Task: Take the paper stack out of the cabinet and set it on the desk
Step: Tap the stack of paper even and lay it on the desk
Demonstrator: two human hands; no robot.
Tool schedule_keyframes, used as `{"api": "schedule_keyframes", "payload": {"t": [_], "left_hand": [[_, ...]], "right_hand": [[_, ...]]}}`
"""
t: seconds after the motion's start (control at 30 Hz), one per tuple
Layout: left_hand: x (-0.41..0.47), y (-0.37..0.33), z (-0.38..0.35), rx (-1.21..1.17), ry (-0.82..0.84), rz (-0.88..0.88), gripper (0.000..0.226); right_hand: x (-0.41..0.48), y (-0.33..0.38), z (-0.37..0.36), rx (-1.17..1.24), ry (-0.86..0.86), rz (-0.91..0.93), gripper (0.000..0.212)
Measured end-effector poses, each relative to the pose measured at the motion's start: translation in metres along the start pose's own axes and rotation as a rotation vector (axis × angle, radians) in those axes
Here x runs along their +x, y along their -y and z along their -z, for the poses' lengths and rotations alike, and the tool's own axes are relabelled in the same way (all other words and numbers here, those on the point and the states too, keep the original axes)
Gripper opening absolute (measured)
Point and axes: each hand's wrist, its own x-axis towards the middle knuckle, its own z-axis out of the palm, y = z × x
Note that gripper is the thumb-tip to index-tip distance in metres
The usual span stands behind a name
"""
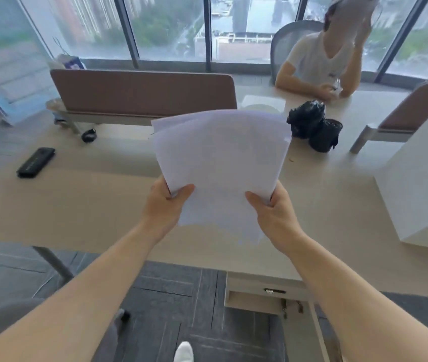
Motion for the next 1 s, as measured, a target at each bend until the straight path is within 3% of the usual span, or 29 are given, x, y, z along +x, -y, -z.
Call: {"api": "schedule_keyframes", "payload": {"t": [0.33, 0.6, 0.73, 0.8, 0.87, 1.0], "left_hand": [[0.158, 0.083, 0.071, -0.011, -0.025, 0.0, 0.035], [0.168, 0.159, 0.081, 0.062, 0.063, 0.203, 0.012], [0.172, 0.163, 0.085, 0.043, 0.148, 0.273, 0.007], [0.18, 0.161, 0.089, -0.006, 0.184, 0.19, 0.053], [0.187, 0.155, 0.092, -0.077, 0.182, 0.116, 0.079], [0.193, 0.147, 0.085, -0.146, 0.143, 0.069, 0.069]], "right_hand": [[0.143, -0.048, -0.121, 0.018, -0.034, 0.062, 0.04], [0.16, -0.134, -0.159, 0.063, -0.039, -0.048, 0.029], [0.16, -0.13, -0.153, 0.038, 0.001, -0.062, 0.044], [0.165, -0.117, -0.147, 0.077, 0.021, -0.019, 0.058], [0.173, -0.107, -0.144, 0.111, 0.019, 0.026, 0.064], [0.18, -0.11, -0.149, 0.096, -0.004, 0.013, 0.054]]}}
